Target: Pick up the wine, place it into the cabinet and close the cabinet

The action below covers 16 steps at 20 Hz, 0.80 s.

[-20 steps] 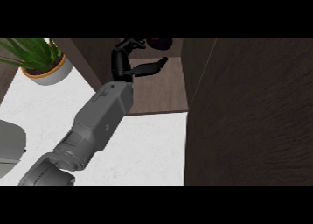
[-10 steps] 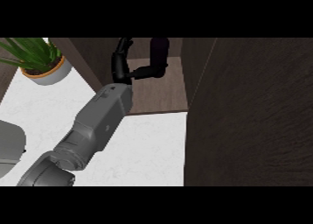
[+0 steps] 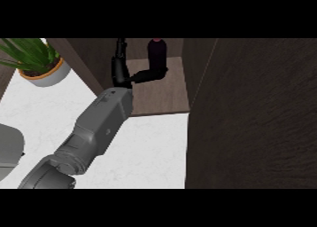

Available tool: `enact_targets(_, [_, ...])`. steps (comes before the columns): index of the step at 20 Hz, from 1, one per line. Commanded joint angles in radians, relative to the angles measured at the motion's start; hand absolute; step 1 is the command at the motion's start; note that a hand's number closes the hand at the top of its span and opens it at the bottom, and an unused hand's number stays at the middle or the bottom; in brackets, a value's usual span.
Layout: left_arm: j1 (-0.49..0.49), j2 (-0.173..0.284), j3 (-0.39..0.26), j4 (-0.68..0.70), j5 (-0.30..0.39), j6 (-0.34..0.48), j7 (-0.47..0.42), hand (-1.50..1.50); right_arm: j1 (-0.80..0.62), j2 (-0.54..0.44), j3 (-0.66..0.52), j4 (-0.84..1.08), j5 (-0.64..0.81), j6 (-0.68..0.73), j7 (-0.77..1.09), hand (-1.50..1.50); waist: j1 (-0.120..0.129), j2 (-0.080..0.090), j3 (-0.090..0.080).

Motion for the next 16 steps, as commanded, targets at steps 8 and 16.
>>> enact_targets(8, [0.045,0.040,0.022,0.015,-0.004,-0.071,-0.046,-1.50,0.002,-0.005,-0.027,-0.068,-0.055,-0.010,0.026,-1.50,0.006,0.006,-0.005])
enact_targets(16, [0.078,0.000,0.005,0.013,-0.019,-0.145,-0.086,-1.50,0.020,-0.003,-0.034,-0.049,-0.064,-0.008,0.009,-1.50,0.016,0.001,-0.005])
